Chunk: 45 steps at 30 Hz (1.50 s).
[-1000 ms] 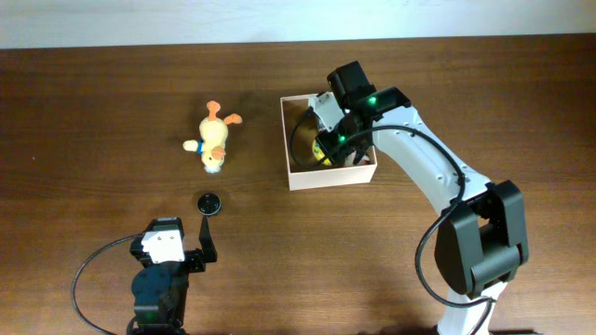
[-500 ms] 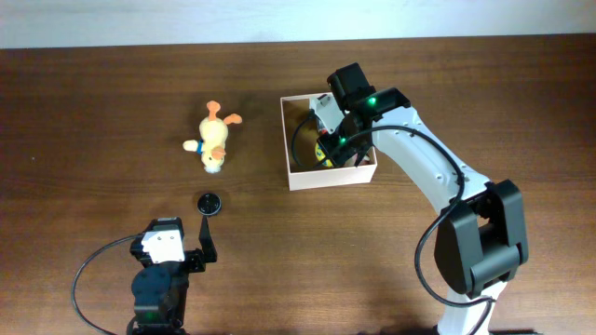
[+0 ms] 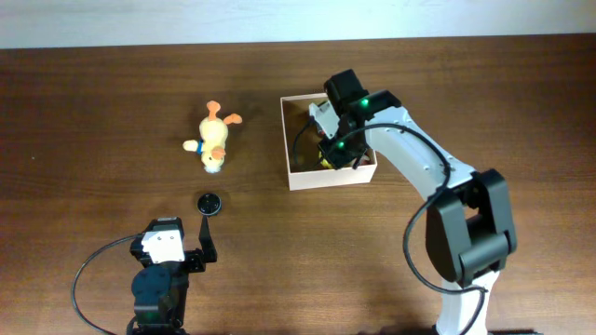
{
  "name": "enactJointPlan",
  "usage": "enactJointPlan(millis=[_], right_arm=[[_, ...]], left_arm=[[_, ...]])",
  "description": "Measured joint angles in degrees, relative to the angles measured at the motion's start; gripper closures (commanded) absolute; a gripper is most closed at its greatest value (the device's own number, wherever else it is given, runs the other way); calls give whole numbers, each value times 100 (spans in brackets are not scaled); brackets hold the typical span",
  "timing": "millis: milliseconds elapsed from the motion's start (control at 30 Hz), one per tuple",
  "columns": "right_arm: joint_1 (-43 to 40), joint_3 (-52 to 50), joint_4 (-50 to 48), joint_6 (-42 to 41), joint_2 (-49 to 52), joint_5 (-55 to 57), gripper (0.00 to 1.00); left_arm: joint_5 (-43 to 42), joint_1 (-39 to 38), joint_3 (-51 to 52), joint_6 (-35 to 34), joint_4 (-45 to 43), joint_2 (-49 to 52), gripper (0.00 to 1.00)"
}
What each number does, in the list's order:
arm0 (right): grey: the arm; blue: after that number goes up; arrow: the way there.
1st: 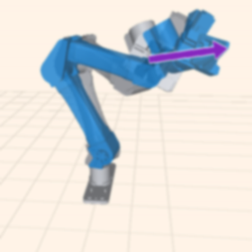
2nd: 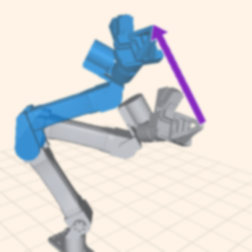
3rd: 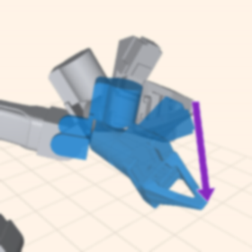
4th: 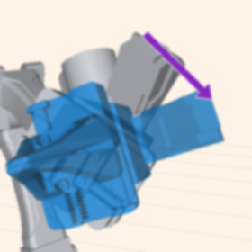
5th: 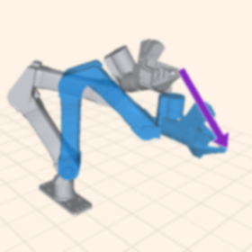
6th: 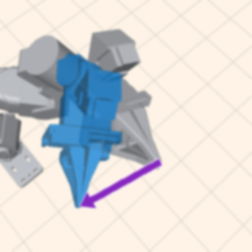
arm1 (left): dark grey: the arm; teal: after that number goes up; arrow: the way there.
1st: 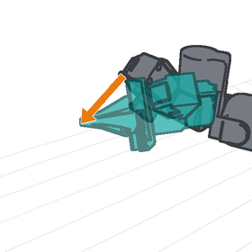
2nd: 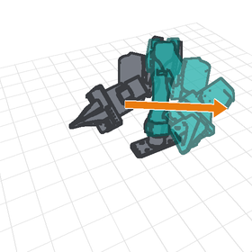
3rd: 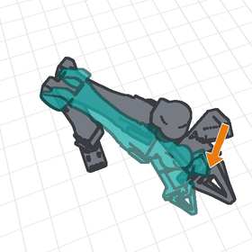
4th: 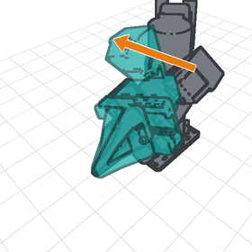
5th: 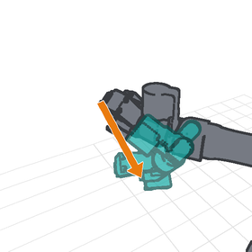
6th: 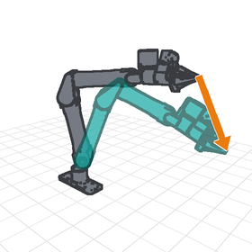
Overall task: Pack container
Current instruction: 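Lower the ball beside the duck and open the right gripper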
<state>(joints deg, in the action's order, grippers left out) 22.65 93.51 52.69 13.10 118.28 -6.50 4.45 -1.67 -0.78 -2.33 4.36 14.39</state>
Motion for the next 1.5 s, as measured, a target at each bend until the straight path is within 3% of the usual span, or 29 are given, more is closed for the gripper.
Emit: enactJointPlan(millis=[200, 267, 767, 1500], right_arm=[[0, 0, 20, 24, 37, 0, 46], [0, 2, 63, 50, 37, 2, 40], [0, 7, 146, 39, 42, 2, 34], [0, 968, 774, 37, 66, 15, 34]], left_arm=[[0, 0, 0, 0, 0, 0, 1], [0, 0, 0, 0, 0, 0, 1], [0, 0, 0, 0, 0, 0, 1], [0, 0, 0, 0, 0, 0, 1]])
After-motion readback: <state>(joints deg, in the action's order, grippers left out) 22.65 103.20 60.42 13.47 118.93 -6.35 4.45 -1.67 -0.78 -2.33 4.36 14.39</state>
